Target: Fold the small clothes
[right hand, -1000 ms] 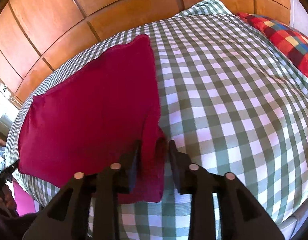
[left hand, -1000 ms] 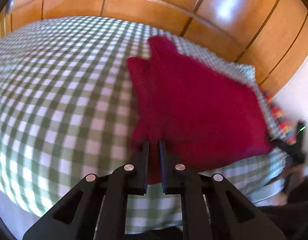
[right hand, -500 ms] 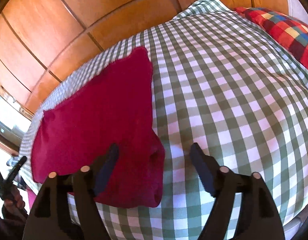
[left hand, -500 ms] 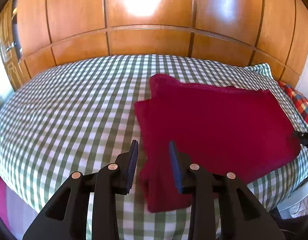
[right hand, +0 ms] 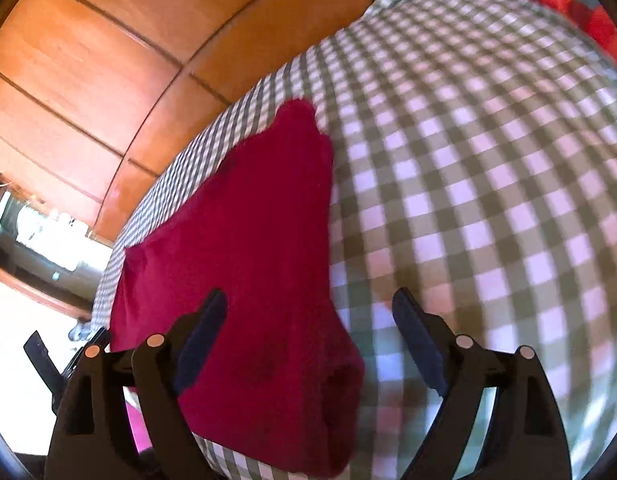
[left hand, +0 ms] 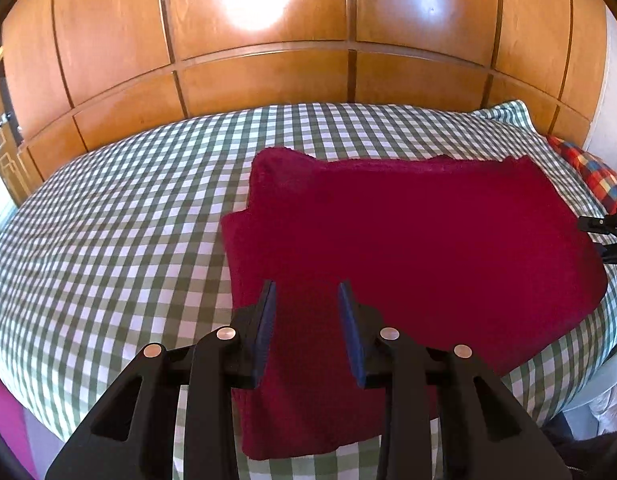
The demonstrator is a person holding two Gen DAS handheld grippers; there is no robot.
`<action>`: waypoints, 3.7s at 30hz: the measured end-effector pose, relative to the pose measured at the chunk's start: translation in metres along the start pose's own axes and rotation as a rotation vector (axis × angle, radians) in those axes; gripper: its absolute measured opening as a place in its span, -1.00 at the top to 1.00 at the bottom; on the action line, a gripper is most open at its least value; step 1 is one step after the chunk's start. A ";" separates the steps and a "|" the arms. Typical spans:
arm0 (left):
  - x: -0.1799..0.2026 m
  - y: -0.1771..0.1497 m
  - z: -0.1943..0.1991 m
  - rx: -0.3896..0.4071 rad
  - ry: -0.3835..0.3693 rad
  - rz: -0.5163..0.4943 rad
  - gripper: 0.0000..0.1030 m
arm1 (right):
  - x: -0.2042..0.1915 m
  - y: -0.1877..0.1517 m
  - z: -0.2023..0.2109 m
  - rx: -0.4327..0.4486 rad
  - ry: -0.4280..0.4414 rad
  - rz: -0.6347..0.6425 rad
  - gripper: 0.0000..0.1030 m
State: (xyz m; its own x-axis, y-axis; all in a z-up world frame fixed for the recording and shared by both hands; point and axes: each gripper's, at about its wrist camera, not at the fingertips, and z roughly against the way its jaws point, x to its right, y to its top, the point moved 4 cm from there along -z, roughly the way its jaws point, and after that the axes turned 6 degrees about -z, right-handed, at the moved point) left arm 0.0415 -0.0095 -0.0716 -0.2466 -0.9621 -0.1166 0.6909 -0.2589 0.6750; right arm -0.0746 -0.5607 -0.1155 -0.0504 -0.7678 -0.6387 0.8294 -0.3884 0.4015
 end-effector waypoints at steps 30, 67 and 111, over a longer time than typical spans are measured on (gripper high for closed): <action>0.003 0.001 -0.027 -0.046 -0.022 0.025 0.40 | -0.085 -0.016 -0.054 -0.026 0.024 0.096 0.50; -0.027 -0.016 -0.014 -0.013 -0.332 0.204 0.40 | -0.358 -0.060 -0.154 -0.125 0.044 0.422 0.63; -0.061 -0.006 0.014 -0.081 -0.612 0.527 -0.09 | -0.238 -0.165 -0.176 -0.082 -0.132 0.618 -0.50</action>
State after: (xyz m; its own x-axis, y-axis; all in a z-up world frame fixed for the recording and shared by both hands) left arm 0.0430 0.0524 -0.0583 -0.1863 -0.7482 0.6368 0.8614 0.1874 0.4722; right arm -0.1021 -0.2243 -0.1454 0.3877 -0.8960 -0.2166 0.7667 0.1830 0.6154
